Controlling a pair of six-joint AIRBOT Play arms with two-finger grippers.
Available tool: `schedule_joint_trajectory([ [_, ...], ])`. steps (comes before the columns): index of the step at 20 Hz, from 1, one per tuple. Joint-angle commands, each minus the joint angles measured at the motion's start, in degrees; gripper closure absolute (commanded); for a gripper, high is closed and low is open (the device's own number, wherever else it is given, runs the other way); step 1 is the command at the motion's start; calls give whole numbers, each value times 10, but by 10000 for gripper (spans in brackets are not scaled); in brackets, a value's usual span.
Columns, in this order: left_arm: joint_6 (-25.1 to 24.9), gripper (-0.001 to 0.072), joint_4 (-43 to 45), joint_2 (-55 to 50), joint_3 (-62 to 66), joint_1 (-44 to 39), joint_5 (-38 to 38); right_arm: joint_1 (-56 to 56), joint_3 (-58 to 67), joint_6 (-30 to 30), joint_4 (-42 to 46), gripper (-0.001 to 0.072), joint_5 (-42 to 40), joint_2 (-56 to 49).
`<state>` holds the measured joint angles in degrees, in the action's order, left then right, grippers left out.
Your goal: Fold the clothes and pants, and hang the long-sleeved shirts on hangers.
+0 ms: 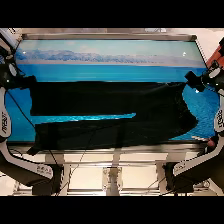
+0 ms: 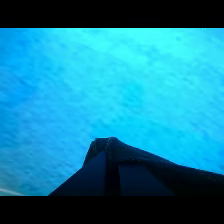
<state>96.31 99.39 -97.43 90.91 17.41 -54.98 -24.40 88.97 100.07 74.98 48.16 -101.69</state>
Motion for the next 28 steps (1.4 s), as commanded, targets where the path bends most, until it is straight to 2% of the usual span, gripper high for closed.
schedule_joint_trajectory([
  [1, 6, 609, -11, -14, 7, -4, 41, 7, 1, 27, -6, 685, -31, -18],
  [2, 6, 459, -11, -16, 7, -6, 51, 7, 1, 26, -14, 662, -30, -24],
  [3, 7, 399, -11, -16, 8, -9, 57, 7, 1, 22, -28, 655, -26, -29],
  [5, 5, 399, -9, -16, 31, -12, 35, 6, 4, 2, -50, 504, -11, -27],
  [6, -1, 398, -9, -16, 53, -12, 8, 5, 15, -1, -45, 472, 5, -24],
  [7, -13, 358, -9, -15, 80, -12, -29, 5, 36, -4, -34, 438, 28, -18],
  [8, -26, 282, -3, -14, 109, -9, -72, 5, 58, -10, -10, 434, 55, -10],
  [12, -156, 285, 46, 27, 157, 1, -268, 5, 99, -110, 78, 436, 168, 56],
  [14, -173, 287, 39, 63, 144, 17, -322, 5, 98, -158, 96, 437, 222, 95],
  [18, -195, 334, -26, 166, 37, 69, -314, 5, 27, -188, 95, 443, 231, 191],
  [19, -200, 353, -30, 188, -4, 83, -309, 5, -5, -189, 95, 503, 223, 217],
  [20, -209, 353, -44, 205, -44, 97, -299, 5, -46, -191, 95, 631, 210, 245],
  [21, -228, 353, -67, 220, -87, 111, -289, 5, -83, -196, 95, 684, 201, 270],
  [25, -367, 354, -113, 235, -219, 145, -268, 5, -217, -198, 94, 684, 202, 352],
  [28, -392, 353, -140, 235, -284, 161, -212, 5, -290, -198, 93, 683, 202, 401],
])
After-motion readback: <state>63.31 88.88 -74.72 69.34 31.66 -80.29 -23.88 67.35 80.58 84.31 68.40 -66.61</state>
